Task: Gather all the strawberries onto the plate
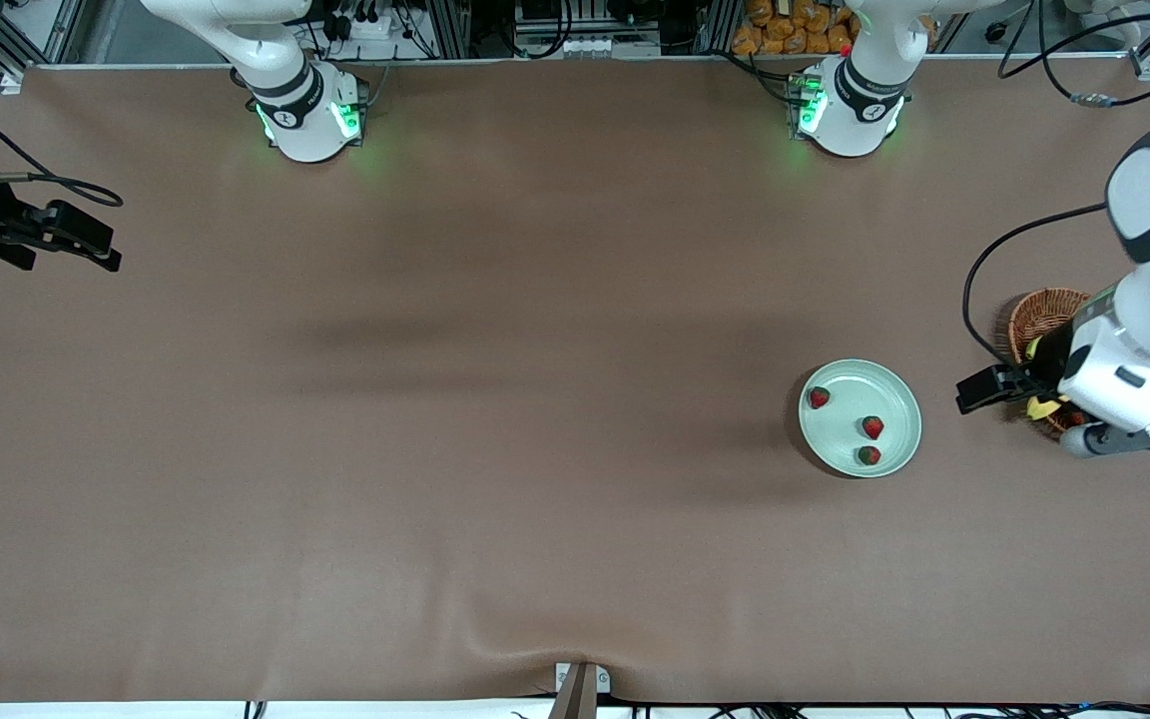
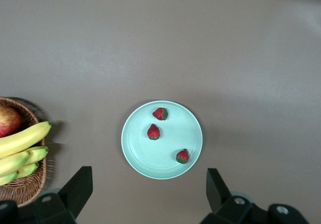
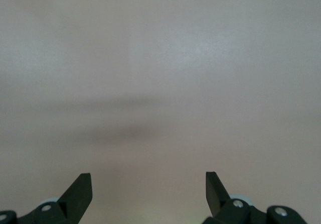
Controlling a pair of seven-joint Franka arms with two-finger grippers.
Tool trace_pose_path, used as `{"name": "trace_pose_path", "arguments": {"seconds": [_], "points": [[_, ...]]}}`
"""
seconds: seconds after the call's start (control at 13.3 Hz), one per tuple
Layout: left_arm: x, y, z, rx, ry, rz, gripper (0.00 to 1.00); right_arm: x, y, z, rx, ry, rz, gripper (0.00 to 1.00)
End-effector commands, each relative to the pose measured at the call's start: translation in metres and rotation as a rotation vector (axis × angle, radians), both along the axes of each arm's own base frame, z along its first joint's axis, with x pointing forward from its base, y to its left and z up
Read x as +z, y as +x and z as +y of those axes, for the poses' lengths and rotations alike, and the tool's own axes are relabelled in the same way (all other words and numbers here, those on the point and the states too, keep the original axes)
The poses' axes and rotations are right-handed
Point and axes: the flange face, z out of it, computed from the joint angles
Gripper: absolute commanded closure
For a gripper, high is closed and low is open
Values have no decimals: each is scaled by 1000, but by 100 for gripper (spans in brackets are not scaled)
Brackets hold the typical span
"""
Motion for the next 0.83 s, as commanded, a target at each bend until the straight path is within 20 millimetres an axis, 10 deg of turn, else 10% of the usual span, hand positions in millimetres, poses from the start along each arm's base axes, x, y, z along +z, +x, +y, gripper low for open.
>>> {"name": "trace_pose_path", "arguments": {"seconds": [0.0, 0.6, 0.75], "points": [[37, -24, 0, -65, 29, 0, 0, 4, -1, 1, -13, 8, -3, 0], [121, -86, 18, -186, 34, -46, 0, 4, 0, 0, -16, 6, -3, 0], [113, -100, 15, -193, 31, 22, 0, 4, 0, -2, -19, 6, -3, 0]]}}
